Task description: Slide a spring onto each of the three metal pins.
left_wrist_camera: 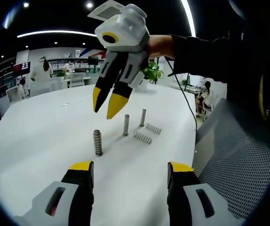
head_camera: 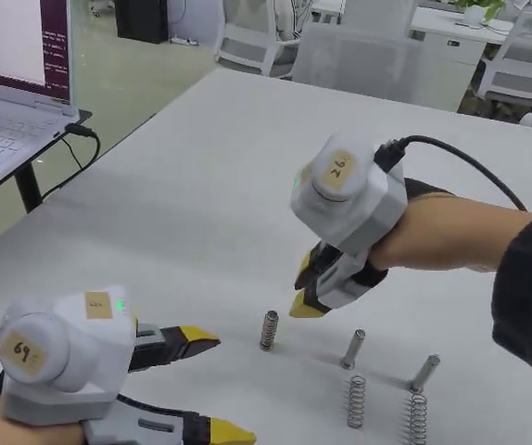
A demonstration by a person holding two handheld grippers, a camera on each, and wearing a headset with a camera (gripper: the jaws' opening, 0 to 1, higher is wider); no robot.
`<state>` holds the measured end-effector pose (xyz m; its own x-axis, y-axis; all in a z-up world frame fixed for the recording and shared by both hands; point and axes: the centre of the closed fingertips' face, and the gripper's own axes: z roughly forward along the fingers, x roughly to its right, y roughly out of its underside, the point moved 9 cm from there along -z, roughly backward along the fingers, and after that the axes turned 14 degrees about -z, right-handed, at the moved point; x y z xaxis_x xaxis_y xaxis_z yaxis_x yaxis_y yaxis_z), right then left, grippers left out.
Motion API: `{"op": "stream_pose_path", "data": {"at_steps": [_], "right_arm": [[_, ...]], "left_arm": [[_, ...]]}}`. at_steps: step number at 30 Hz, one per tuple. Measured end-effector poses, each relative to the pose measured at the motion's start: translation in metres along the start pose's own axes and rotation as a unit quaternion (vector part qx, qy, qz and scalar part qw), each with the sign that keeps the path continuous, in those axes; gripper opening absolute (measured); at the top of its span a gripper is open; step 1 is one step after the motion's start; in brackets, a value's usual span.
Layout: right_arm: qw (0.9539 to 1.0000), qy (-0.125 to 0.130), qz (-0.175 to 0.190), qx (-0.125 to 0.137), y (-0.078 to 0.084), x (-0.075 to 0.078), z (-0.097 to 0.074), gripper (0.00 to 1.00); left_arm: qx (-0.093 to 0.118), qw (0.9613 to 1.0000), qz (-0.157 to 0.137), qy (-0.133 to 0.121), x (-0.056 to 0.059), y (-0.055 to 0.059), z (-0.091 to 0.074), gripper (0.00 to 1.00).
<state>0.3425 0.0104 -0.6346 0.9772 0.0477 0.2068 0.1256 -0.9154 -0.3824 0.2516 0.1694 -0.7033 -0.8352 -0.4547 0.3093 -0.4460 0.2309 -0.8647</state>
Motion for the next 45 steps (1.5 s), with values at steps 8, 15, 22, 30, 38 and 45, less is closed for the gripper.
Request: {"op": "stream_pose_path", "data": {"at_steps": [8, 15, 22, 30, 38, 45], "right_arm": [[0.9996, 0.024, 0.008, 0.009, 0.004, -0.014, -0.023, 0.17], [0.9989, 0.036, 0.024, 0.016, 0.014, -0.028, -0.037, 0.17], [0.9974, 0.046, 0.048, 0.027, 0.025, -0.044, -0.046, 0.18], [0.9948, 0.051, 0.08, 0.036, 0.043, -0.067, -0.048, 0.18], [0.9912, 0.054, 0.115, 0.039, 0.062, -0.086, -0.049, 0.18], [0.9872, 0.056, 0.144, 0.037, 0.077, -0.101, -0.047, 0.18]], "left_arm": [[-0.004, 1.0, 0.001, 0.006, 0.001, 0.001, 0.0, 0.59], [-0.005, 0.9999, 0.002, 0.009, 0.002, 0.0, 0.001, 0.59], [-0.007, 0.9999, 0.005, 0.011, 0.003, 0.0, 0.002, 0.59], [-0.011, 0.9998, 0.006, 0.012, 0.003, 0.0, 0.002, 0.58], [-0.018, 0.9997, 0.009, 0.016, 0.005, 0.0, 0.003, 0.58], [-0.025, 0.9995, 0.011, 0.018, 0.006, -0.001, 0.003, 0.57]]}}
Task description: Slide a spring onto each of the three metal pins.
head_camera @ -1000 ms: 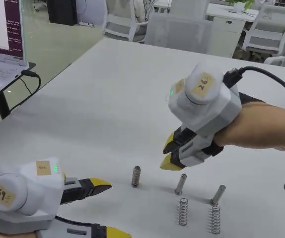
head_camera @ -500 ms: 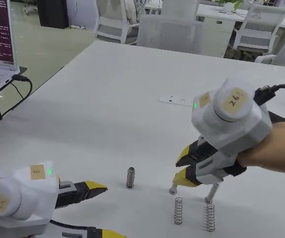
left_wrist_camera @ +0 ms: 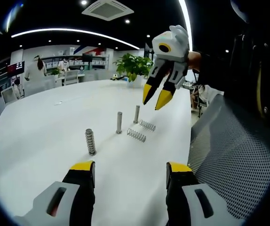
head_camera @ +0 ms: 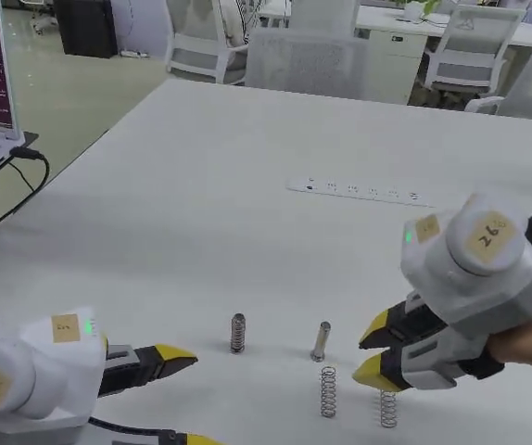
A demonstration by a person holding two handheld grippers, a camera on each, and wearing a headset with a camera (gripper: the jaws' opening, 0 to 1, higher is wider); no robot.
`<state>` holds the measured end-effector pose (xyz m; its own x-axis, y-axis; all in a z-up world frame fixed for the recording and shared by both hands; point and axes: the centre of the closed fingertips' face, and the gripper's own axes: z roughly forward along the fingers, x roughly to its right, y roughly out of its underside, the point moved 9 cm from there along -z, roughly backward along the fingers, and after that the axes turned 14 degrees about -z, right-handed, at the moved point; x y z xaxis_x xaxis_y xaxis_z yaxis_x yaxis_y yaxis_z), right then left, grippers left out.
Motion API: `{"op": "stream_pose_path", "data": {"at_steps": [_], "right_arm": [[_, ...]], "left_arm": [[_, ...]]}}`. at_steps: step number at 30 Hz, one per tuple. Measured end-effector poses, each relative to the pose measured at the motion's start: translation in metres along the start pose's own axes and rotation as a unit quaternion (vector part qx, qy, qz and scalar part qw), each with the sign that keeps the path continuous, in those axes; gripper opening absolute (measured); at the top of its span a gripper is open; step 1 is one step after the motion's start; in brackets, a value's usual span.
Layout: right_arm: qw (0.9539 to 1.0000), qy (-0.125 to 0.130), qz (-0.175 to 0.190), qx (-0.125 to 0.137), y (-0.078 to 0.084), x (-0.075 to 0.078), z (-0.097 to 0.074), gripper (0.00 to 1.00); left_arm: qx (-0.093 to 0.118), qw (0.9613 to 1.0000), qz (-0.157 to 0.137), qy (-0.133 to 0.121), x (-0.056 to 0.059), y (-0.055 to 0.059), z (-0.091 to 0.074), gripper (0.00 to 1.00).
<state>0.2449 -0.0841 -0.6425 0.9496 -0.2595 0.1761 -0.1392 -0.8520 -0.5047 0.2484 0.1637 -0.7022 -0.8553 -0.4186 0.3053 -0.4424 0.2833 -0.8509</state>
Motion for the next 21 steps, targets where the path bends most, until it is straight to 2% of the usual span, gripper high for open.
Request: {"op": "stream_pose_path", "data": {"at_steps": [5, 11, 17, 20, 21], "right_arm": [[0.9995, 0.004, 0.03, -0.006, 0.017, -0.007, -0.001, 0.17], [0.997, 0.009, 0.071, -0.029, 0.041, -0.012, 0.005, 0.18], [0.9918, 0.024, 0.119, -0.041, 0.05, -0.011, 0.015, 0.25], [0.9867, 0.04, 0.152, -0.04, 0.053, -0.008, 0.019, 0.29], [0.9863, 0.04, 0.154, -0.041, 0.053, -0.007, 0.02, 0.3]], "left_arm": [[-0.005, 1.0, 0.0, 0.002, 0.001, 0.0, 0.001, 0.56], [-0.009, 1.0, 0.001, 0.004, 0.002, 0.001, 0.001, 0.56], [-0.01, 0.9999, 0.002, 0.006, 0.002, 0.002, 0.001, 0.55], [-0.01, 0.9999, 0.001, 0.007, 0.002, 0.002, 0.001, 0.55], [-0.01, 0.9999, 0.001, 0.008, 0.002, 0.002, 0.001, 0.55]]}}
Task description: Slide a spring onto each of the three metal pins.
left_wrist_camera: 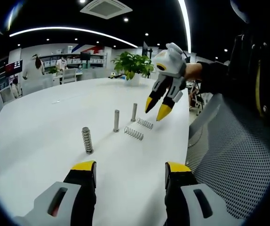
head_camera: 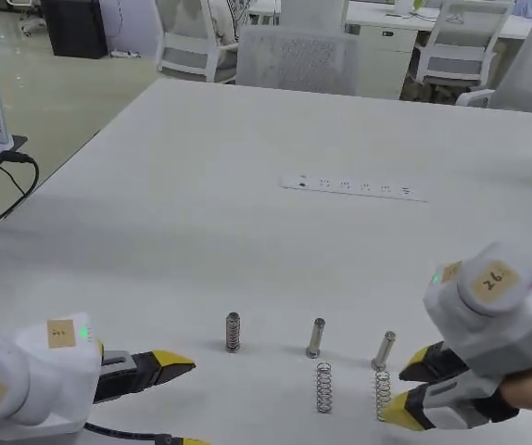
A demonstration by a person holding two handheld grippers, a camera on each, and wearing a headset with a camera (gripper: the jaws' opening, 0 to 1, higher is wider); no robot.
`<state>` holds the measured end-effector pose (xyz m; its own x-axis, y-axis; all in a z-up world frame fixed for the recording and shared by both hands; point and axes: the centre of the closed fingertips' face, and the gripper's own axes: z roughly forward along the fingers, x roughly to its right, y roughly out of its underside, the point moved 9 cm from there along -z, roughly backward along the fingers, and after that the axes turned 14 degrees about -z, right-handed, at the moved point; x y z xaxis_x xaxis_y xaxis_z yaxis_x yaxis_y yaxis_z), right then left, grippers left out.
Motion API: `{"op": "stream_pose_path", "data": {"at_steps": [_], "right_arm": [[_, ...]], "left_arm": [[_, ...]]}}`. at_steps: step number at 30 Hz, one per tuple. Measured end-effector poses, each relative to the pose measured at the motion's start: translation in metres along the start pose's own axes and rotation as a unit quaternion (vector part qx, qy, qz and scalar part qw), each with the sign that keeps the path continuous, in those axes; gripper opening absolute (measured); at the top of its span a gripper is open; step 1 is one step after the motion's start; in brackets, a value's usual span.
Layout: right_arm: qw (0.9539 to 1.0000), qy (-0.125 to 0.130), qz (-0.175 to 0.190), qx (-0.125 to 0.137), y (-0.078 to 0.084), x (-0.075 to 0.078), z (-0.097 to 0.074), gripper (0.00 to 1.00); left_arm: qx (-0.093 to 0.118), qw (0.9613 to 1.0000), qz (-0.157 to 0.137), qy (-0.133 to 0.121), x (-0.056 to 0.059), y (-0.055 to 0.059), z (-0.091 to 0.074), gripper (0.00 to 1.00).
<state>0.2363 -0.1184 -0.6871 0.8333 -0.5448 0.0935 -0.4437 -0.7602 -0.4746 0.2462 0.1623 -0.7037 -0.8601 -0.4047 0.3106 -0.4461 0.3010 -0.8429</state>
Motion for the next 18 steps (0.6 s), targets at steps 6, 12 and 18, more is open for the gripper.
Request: {"op": "stream_pose_path", "data": {"at_steps": [6, 12, 18], "right_arm": [[0.9981, 0.016, 0.058, -0.008, 0.005, 0.004, 0.008, 0.34], [0.9965, 0.017, 0.08, -0.019, 0.007, 0.001, 0.019, 0.33], [0.9944, 0.036, 0.096, -0.026, 0.007, 0.003, 0.026, 0.32]], "left_arm": [[0.001, 1.0, 0.001, 0.003, 0.0, 0.0, 0.001, 0.54], [0.002, 1.0, 0.001, 0.005, 0.0, 0.0, 0.001, 0.53], [0.001, 1.0, 0.001, 0.006, 0.001, 0.001, 0.001, 0.52]]}}
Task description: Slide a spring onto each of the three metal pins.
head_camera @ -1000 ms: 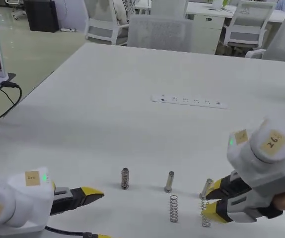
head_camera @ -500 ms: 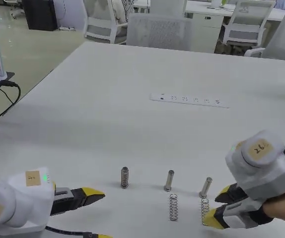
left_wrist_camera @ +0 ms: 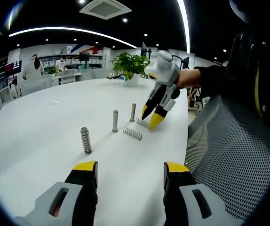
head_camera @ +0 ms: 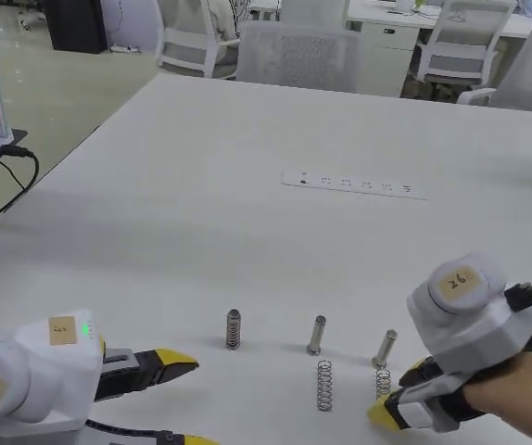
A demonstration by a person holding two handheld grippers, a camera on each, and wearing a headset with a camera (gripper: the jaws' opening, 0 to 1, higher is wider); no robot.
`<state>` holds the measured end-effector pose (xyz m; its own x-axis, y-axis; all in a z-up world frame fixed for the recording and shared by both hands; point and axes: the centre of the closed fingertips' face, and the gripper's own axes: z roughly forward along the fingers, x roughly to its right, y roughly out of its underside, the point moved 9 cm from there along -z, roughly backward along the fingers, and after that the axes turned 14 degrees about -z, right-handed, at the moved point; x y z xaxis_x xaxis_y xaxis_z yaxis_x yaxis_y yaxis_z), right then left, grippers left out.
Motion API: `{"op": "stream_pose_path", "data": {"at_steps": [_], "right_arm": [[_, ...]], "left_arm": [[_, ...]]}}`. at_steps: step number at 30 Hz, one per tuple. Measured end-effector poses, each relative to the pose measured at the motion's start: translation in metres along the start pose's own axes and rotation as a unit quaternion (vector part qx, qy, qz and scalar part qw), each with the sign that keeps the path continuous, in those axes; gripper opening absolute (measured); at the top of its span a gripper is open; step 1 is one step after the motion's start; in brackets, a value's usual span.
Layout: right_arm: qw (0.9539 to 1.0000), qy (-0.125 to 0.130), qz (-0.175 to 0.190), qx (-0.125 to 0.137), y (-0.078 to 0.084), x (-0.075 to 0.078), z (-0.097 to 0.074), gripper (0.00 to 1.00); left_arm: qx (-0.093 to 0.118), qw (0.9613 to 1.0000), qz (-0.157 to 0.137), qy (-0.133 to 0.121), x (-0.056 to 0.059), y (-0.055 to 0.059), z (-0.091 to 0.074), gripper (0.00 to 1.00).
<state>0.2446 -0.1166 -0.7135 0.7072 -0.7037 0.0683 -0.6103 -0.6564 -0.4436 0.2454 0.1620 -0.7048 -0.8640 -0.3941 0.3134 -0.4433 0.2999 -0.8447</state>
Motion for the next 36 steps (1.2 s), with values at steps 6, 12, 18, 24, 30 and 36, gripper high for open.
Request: {"op": "stream_pose_path", "data": {"at_steps": [6, 12, 18, 24, 30, 36], "right_arm": [[0.9999, 0.005, -0.012, -0.007, -0.002, -0.001, 0.004, 0.28], [0.9992, 0.014, -0.031, -0.019, 0.001, 0.001, 0.004, 0.22], [0.9991, 0.012, -0.027, -0.03, 0.006, 0.003, 0.001, 0.21], [0.9985, 0.014, -0.035, -0.039, 0.01, 0.004, -0.001, 0.18], [0.9954, 0.009, -0.074, -0.06, 0.012, 0.002, -0.004, 0.1], [0.9952, -0.001, -0.084, -0.05, 0.012, 0.001, -0.006, 0.09]], "left_arm": [[0.001, 1.0, 0.0, 0.0, 0.0, 0.0, 0.0, 0.51], [0.001, 1.0, -0.002, -0.001, 0.0, 0.0, 0.0, 0.5], [0.001, 1.0, -0.003, -0.001, 0.0, 0.0, 0.0, 0.49], [-0.001, 1.0, -0.003, -0.001, 0.0, 0.0, 0.0, 0.48], [-0.002, 1.0, -0.001, -0.001, 0.0, 0.0, 0.0, 0.47], [-0.006, 1.0, 0.005, 0.002, 0.001, -0.001, -0.001, 0.46]]}}
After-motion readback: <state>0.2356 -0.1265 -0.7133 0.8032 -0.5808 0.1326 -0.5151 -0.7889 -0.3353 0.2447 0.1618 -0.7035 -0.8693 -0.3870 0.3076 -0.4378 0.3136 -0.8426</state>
